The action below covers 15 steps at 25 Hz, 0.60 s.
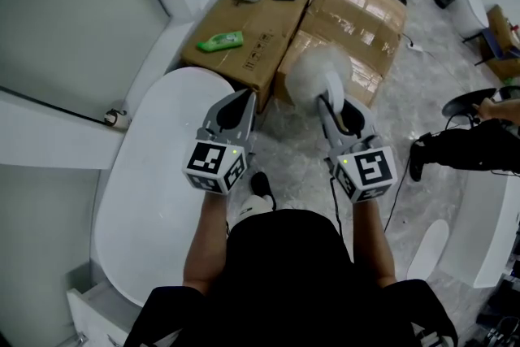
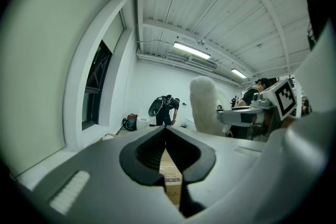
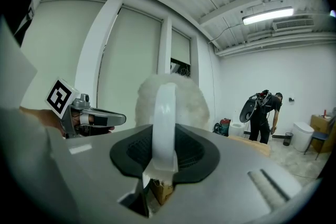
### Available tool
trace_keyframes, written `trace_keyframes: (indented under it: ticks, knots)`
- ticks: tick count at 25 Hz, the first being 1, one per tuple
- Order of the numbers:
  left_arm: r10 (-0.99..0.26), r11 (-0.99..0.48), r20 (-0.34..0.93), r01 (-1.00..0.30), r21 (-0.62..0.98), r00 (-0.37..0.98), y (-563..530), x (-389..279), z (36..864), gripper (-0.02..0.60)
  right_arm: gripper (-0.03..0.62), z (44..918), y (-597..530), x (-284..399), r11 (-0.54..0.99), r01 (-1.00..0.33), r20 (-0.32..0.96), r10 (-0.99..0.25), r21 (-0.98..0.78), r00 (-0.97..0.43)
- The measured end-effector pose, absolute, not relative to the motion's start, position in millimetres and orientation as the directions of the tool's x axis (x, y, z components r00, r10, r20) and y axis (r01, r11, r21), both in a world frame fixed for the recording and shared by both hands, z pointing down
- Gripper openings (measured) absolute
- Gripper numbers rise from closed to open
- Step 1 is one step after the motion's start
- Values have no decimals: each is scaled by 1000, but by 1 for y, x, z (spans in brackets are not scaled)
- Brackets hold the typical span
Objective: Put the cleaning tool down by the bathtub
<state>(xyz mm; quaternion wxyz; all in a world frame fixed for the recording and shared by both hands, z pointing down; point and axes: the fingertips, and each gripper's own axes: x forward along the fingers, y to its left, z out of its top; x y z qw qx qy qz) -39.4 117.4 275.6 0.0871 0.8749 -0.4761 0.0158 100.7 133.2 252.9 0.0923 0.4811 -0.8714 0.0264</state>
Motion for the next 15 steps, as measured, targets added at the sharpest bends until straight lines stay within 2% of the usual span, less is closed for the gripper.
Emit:
trace_keyframes:
  ticks: [15]
  knots:
    - [-816,-540,137,-825,165,562,73,-90,293,-2,94,262,90,48,508,-861,188,-847,12,-497]
